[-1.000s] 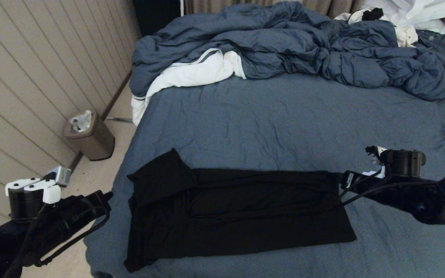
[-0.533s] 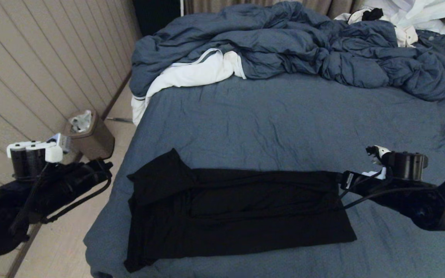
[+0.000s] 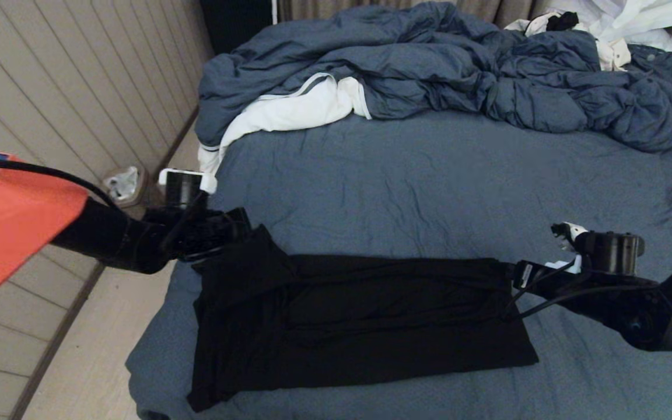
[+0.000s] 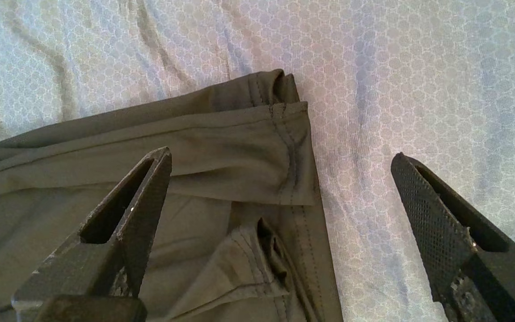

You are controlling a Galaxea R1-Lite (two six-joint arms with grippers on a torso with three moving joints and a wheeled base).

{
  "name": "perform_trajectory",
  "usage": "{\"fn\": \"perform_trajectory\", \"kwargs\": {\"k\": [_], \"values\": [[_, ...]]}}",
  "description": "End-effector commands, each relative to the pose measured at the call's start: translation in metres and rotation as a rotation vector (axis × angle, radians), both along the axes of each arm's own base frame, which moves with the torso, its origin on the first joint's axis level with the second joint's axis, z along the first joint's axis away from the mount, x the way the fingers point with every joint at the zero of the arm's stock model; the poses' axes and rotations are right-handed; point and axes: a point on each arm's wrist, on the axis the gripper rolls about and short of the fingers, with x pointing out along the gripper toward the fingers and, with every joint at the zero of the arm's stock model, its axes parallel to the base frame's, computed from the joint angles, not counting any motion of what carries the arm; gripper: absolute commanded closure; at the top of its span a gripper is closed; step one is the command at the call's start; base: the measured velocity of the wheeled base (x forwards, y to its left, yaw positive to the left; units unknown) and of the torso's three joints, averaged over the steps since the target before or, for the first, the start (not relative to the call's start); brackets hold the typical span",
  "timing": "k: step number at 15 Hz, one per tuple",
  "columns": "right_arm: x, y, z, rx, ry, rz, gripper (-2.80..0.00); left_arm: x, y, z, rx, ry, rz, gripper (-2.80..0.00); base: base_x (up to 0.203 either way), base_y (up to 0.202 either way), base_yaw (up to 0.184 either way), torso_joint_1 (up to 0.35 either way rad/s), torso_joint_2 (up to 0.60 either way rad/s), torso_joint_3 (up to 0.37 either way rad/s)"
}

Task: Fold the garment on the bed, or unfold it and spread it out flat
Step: Fold the black T-shirt

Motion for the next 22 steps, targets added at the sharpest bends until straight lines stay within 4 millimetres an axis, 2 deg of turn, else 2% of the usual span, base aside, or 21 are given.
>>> {"fn": "perform_trajectory", "kwargs": {"k": [1, 2, 3, 8, 13, 14, 15, 18, 22], "values": [[0.000, 0.000, -0.001, 0.001, 0.000, -0.001, -2.80, 0.026, -0.030, -0.038, 0.068, 0.078, 0.026, 0.00, 0.000, 0.000, 0.000, 0.000, 0.00, 0.000], [0.000, 0.000, 0.000, 0.001, -0.001, -0.001, -2.80, 0.034, -0.039, -0.045, 0.102, 0.076, 0.069, -1.89, 0.000, 0.000, 0.000, 0.000, 0.00, 0.000], [-0.001, 0.000, 0.000, 0.001, -0.003, -0.001, -2.80, 0.038, -0.046, -0.049, 0.126, 0.080, 0.090, -2.80, 0.000, 0.000, 0.000, 0.000, 0.00, 0.000], [-0.001, -0.001, 0.000, 0.001, -0.003, -0.002, -2.80, 0.060, -0.061, -0.056, 0.166, 0.059, 0.157, -2.80, 0.000, 0.000, 0.000, 0.000, 0.00, 0.000], [0.000, -0.001, -0.001, 0.002, 0.000, -0.001, -2.80, 0.067, -0.064, -0.056, 0.163, 0.047, 0.165, -2.80, 0.000, 0.000, 0.000, 0.000, 0.00, 0.000], [0.000, -0.001, -0.001, 0.000, 0.000, 0.000, -2.80, 0.067, -0.064, -0.055, 0.164, 0.043, 0.173, -1.87, 0.000, 0.000, 0.000, 0.000, 0.00, 0.000], [0.000, -0.001, -0.001, 0.000, 0.000, 0.000, -2.80, 0.067, -0.063, -0.053, 0.172, 0.032, 0.195, 0.00, 0.000, 0.000, 0.000, 0.000, 0.00, 0.000], [0.000, -0.001, -0.001, 0.001, 0.000, -0.001, -2.80, 0.065, -0.061, -0.042, 0.168, 0.010, 0.230, 0.00, 0.000, 0.000, 0.000, 0.000, 0.00, 0.000], [-0.001, -0.001, 0.000, 0.001, -0.003, -0.001, -2.80, 0.064, -0.060, -0.040, 0.185, -0.001, 0.269, 0.00, 0.000, 0.000, 0.000, 0.000, 0.00, 0.000]]}}
